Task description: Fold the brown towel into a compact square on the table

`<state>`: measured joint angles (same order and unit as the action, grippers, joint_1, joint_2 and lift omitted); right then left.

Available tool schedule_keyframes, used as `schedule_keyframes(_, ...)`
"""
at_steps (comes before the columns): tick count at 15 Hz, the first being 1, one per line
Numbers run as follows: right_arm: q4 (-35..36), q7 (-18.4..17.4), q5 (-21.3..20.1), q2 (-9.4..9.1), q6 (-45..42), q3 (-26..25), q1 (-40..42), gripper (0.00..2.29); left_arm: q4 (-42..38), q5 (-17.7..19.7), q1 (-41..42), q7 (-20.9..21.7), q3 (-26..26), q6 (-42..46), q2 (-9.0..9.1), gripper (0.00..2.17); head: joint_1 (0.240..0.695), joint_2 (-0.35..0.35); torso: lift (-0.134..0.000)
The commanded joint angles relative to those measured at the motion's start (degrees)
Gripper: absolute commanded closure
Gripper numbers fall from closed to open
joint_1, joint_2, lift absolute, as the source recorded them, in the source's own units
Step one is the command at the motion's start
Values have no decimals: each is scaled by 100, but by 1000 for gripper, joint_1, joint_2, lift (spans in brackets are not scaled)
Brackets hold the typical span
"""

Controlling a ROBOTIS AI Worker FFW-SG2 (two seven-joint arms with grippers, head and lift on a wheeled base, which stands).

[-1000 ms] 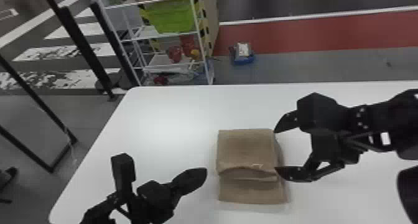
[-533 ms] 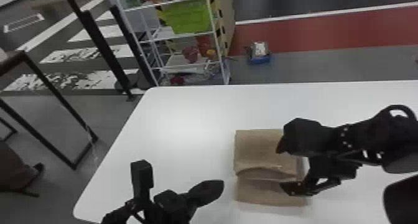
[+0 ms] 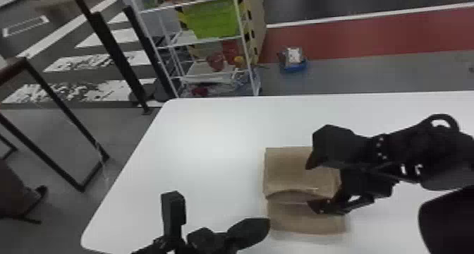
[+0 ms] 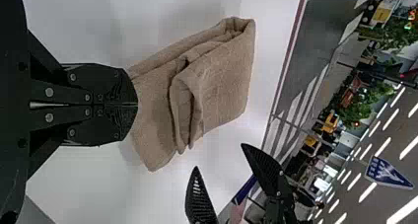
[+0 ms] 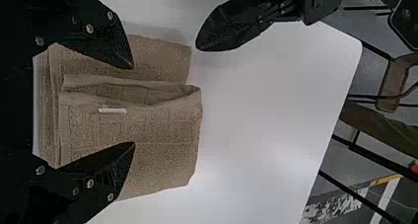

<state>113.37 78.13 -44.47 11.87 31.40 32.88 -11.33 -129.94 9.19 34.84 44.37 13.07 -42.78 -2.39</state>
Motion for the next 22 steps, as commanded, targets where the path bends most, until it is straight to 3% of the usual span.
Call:
schedule_keyframes(1,1,19,-26,-18,108,-1,-1,400,-5,22,-65,-25,-182,63,1,1936,695,310,-124)
schedule_keyframes(7,-158,19,-18,-62,214,79,-36,407,434,-242,-337,-289,-587,414,1,1936,695,252,-124)
schedule_keyframes(9,-421,19,-114,-150,178,166,-80,407,575,-259,-416,-297,-595,484,1,1936,695,251,-124)
schedule_keyframes(22,-905,-299,-686,-229,-68,650,-185,417,970,-462,-486,-245,-639,678,-34,1936,695,270,-124)
